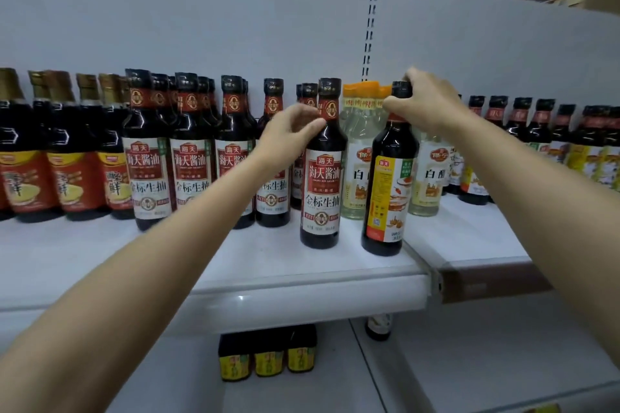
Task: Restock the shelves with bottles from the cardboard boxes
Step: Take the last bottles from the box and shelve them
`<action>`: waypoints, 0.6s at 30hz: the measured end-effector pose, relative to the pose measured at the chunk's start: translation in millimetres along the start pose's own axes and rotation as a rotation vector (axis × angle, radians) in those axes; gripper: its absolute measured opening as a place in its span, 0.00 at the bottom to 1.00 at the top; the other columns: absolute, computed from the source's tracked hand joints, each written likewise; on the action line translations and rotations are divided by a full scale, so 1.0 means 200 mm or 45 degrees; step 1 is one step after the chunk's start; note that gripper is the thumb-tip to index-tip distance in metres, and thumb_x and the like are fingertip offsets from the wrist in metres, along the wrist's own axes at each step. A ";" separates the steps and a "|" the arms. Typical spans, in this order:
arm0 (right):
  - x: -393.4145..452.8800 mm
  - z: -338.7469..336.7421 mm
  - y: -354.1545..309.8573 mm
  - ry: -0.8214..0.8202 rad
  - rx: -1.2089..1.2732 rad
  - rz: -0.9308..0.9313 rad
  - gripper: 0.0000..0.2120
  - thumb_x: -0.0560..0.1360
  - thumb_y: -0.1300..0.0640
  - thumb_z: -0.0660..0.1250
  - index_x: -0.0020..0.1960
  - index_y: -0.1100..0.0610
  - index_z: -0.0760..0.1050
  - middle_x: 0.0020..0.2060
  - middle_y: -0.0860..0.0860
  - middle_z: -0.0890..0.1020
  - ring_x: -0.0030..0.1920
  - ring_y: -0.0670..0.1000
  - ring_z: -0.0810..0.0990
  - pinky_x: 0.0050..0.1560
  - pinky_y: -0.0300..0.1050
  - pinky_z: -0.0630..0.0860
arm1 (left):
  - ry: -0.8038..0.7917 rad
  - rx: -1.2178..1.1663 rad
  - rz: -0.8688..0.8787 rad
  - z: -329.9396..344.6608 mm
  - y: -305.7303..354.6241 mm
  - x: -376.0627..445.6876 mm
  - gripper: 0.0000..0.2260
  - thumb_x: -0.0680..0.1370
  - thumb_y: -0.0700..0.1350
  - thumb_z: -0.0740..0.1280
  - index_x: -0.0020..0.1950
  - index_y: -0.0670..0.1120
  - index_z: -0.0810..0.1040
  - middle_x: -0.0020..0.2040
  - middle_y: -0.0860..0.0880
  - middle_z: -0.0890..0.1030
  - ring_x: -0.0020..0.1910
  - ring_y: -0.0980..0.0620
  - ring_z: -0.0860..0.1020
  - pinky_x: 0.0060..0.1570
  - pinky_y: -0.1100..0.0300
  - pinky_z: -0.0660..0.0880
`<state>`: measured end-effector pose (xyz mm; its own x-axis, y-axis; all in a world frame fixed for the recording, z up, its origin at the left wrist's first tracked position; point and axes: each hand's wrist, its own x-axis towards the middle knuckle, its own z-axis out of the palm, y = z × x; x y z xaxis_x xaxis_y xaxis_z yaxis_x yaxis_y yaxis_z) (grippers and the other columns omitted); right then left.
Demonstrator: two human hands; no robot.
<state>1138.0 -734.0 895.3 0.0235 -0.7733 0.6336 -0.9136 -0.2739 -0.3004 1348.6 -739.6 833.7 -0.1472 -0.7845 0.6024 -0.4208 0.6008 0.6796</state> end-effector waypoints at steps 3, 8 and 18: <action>0.01 0.01 0.01 0.007 0.017 -0.007 0.13 0.76 0.49 0.64 0.51 0.57 0.66 0.36 0.49 0.70 0.38 0.50 0.69 0.33 0.44 0.64 | -0.041 0.016 -0.052 0.06 -0.04 -0.15 0.30 0.77 0.52 0.66 0.76 0.47 0.59 0.64 0.53 0.73 0.58 0.56 0.74 0.56 0.63 0.73; 0.01 0.00 0.02 -0.014 0.052 -0.029 0.12 0.77 0.50 0.64 0.50 0.57 0.66 0.35 0.49 0.70 0.33 0.47 0.67 0.31 0.44 0.62 | -0.255 0.379 -0.445 0.24 -0.17 -0.38 0.34 0.71 0.48 0.75 0.71 0.44 0.60 0.64 0.47 0.75 0.61 0.49 0.75 0.59 0.59 0.72; 0.01 0.00 0.02 -0.013 0.005 -0.045 0.15 0.76 0.48 0.64 0.51 0.57 0.65 0.43 0.54 0.74 0.43 0.56 0.72 0.40 0.48 0.68 | -0.153 0.738 -0.638 0.37 -0.18 -0.35 0.23 0.74 0.54 0.70 0.63 0.42 0.75 0.60 0.45 0.77 0.58 0.45 0.75 0.55 0.56 0.72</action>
<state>1134.0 -736.4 895.5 0.0598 -0.7691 0.6363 -0.9107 -0.3031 -0.2808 1307.1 -718.1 736.6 0.1020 -0.9726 0.2088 -0.8591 0.0197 0.5114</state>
